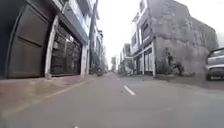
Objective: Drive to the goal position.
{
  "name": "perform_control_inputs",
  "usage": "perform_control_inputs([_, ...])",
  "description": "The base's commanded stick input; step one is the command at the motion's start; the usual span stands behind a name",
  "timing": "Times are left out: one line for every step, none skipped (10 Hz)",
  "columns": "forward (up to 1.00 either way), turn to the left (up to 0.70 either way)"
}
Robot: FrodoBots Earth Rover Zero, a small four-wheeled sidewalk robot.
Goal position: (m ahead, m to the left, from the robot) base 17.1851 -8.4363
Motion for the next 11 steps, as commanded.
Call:
perform_control_inputs([1.0, 0.0])
perform_control_inputs([1.0, 0.0])
perform_control_inputs([1.0, 0.0])
perform_control_inputs([1.0, 0.0])
perform_control_inputs([1.0, 0.0])
perform_control_inputs([1.0, 0.0])
perform_control_inputs([1.0, 0.0])
perform_control_inputs([1.0, 0.0])
perform_control_inputs([1.0, 0.0])
perform_control_inputs([1.0, 0.0])
perform_control_inputs([1.0, 0.0])
